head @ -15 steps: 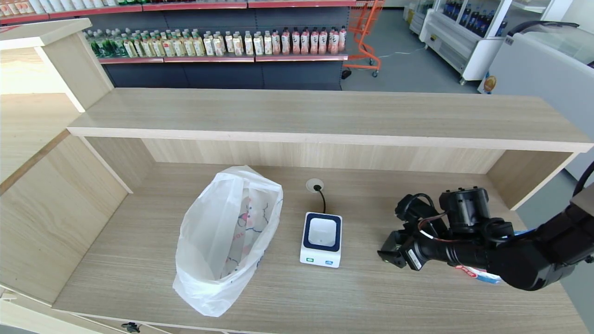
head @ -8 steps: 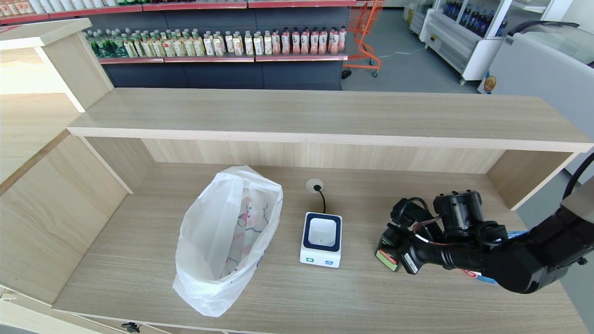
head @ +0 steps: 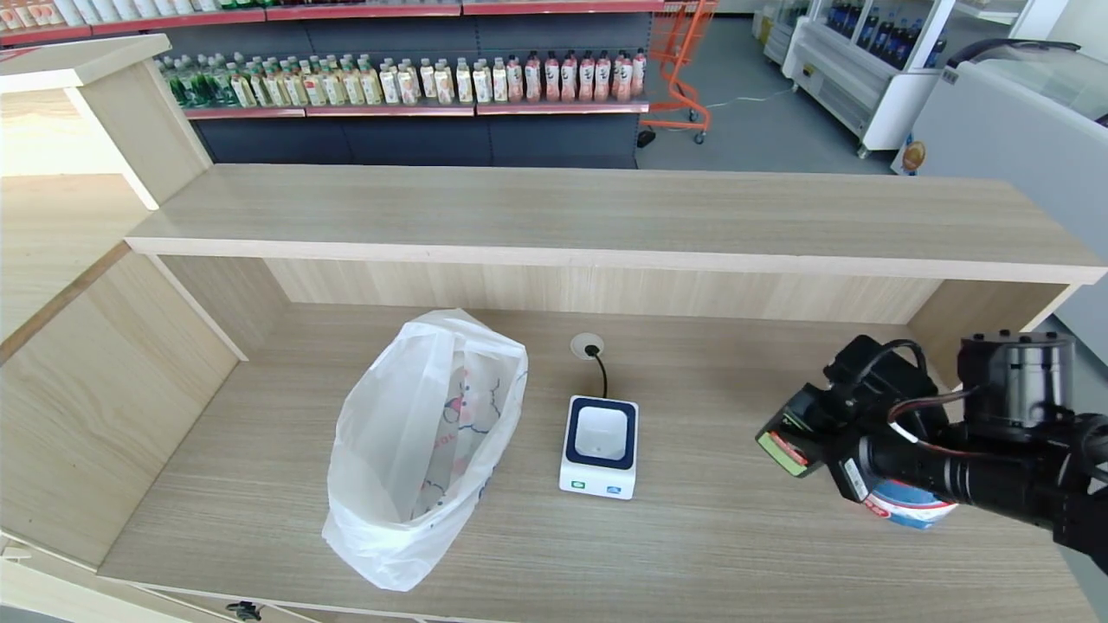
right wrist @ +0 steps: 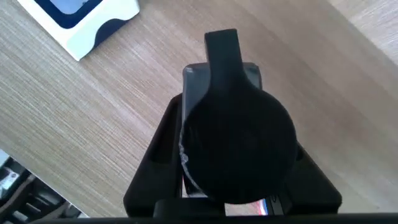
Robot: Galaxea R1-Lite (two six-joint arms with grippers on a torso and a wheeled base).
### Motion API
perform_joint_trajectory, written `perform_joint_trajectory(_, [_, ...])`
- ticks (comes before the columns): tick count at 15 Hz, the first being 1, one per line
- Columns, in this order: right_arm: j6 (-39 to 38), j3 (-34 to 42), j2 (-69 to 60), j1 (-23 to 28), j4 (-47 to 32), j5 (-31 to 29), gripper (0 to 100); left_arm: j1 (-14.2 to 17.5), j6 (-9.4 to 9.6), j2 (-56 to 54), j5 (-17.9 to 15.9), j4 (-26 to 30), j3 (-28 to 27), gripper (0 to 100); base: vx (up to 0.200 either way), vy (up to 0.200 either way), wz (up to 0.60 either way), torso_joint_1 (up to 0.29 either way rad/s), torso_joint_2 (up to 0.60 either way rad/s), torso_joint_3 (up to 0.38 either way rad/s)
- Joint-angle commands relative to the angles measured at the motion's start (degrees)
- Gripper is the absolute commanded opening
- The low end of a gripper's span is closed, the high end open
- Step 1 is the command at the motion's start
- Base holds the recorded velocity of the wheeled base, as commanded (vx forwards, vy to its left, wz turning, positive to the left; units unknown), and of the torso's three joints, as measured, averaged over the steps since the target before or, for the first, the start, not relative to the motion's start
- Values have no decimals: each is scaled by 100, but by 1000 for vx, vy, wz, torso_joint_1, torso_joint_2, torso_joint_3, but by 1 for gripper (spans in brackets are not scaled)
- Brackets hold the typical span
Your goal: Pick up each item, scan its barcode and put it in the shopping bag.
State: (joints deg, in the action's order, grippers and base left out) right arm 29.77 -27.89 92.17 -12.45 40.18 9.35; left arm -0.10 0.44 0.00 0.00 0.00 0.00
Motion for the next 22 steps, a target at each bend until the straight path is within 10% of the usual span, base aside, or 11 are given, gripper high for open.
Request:
perform_joint_trajectory(1, [1576,1128,-1641,216,596,49,0,1,0,9,0,0,0,100,0,0,0,0,0,0])
perform_joint_trajectory(6, [6796,1260,-1966,-469,491,2247,0,1,0,0,0,0,0,100,0,0,0,0,0,0])
perform_joint_trajectory(11, [11393,1234,-2221,-592,-2067,3310,0,1,0,9,0,0,0,100,0,0,0,0,0,0])
perform_joint_trajectory(15, [12914,1242,-2309,-583,-2084,4277,0,1,0,0,0,0,0,100,0,0,0,0,0,0])
perform_joint_trajectory(22, [12852,1295,-2854,-601,-2084,4426,0,1,0,9,0,0,0,100,0,0,0,0,0,0])
